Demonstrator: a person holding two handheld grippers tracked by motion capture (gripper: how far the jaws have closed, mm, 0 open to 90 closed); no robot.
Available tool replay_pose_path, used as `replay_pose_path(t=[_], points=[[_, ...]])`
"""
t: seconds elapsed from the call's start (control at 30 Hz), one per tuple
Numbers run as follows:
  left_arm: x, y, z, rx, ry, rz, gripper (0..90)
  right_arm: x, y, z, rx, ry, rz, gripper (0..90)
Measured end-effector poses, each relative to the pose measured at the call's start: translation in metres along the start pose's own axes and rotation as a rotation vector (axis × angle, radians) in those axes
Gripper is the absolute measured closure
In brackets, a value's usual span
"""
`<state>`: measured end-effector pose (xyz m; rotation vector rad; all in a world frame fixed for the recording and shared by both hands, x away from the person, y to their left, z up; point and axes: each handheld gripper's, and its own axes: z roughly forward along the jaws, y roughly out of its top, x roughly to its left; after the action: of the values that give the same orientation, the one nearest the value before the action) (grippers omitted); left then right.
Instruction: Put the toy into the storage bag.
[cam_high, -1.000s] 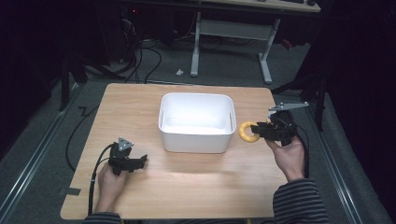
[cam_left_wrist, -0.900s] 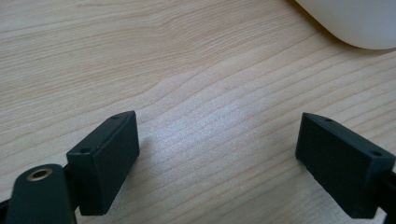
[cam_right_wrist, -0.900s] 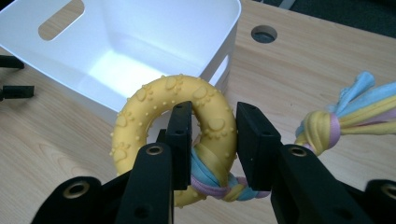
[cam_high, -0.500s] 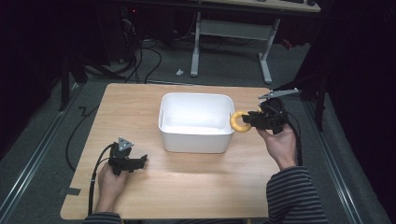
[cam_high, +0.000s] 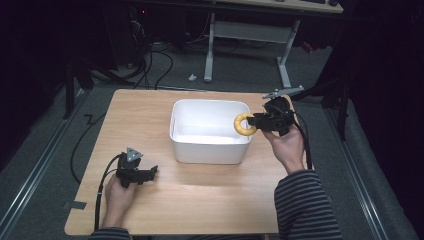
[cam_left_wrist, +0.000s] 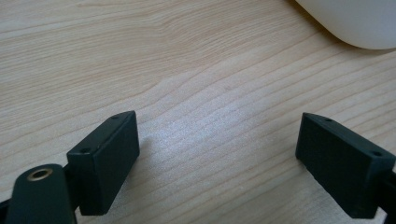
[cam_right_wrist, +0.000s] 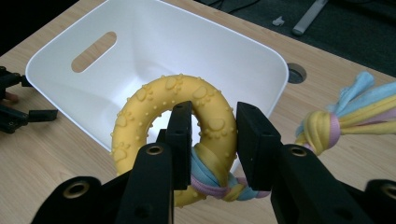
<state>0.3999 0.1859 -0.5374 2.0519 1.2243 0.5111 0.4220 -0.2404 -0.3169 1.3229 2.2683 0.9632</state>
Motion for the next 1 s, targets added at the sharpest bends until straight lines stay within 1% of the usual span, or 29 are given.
replay_pose_path(t=[0.1, 0.17, 0.23, 0.27, 0.33, 0.53, 0.63, 0.67, 0.73, 0.8, 0.9, 0.93, 1.0], points=[[0.0, 0.0, 0.0, 0.0, 0.0, 0.0, 13.6, 0.004, 0.006, 0.007, 0.009, 0.002, -0.014, 68.3], [0.0, 0.0, 0.0, 0.0, 0.0, 0.0, 13.6, 0.006, 0.008, 0.01, 0.008, 0.01, -0.012, 68.4], [0.0, 0.0, 0.0, 0.0, 0.0, 0.0, 13.6, 0.007, 0.009, 0.011, 0.008, 0.011, -0.015, 68.3], [0.0, 0.0, 0.0, 0.0, 0.0, 0.0, 13.7, 0.009, 0.01, 0.015, 0.014, 0.012, -0.023, 68.3], [0.0, 0.0, 0.0, 0.0, 0.0, 0.0, 13.6, 0.009, 0.01, 0.017, 0.017, 0.014, -0.023, 68.3], [0.0, 0.0, 0.0, 0.0, 0.0, 0.0, 13.6, 0.013, 0.013, 0.03, 0.037, 0.018, -0.036, 68.3], [0.0, 0.0, 0.0, 0.0, 0.0, 0.0, 13.6, 0.015, 0.014, 0.034, 0.04, 0.023, -0.038, 68.3], [0.0, 0.0, 0.0, 0.0, -0.001, 0.0, 13.6, 0.018, 0.015, 0.038, 0.044, 0.03, -0.037, 68.3], [0.0, 0.0, 0.0, 0.0, 0.0, 0.0, 13.6, 0.019, 0.015, 0.04, 0.05, 0.032, -0.036, 68.3], [0.0, 0.0, 0.0, 0.0, 0.0, 0.0, 13.6, 0.023, 0.017, 0.046, 0.055, 0.035, -0.048, 68.3], [0.0, 0.0, 0.0, 0.0, 0.0, 0.0, 13.6, 0.025, 0.018, 0.05, 0.061, 0.04, -0.052, 68.3], [0.0, 0.0, 0.0, 0.0, 0.0, 0.0, 13.6, 0.027, 0.018, 0.054, 0.067, 0.035, -0.061, 68.3], [0.0, 0.0, 0.0, 0.0, 0.0, 0.0, 13.6, 0.027, 0.018, 0.055, 0.07, 0.037, -0.06, 68.3]])
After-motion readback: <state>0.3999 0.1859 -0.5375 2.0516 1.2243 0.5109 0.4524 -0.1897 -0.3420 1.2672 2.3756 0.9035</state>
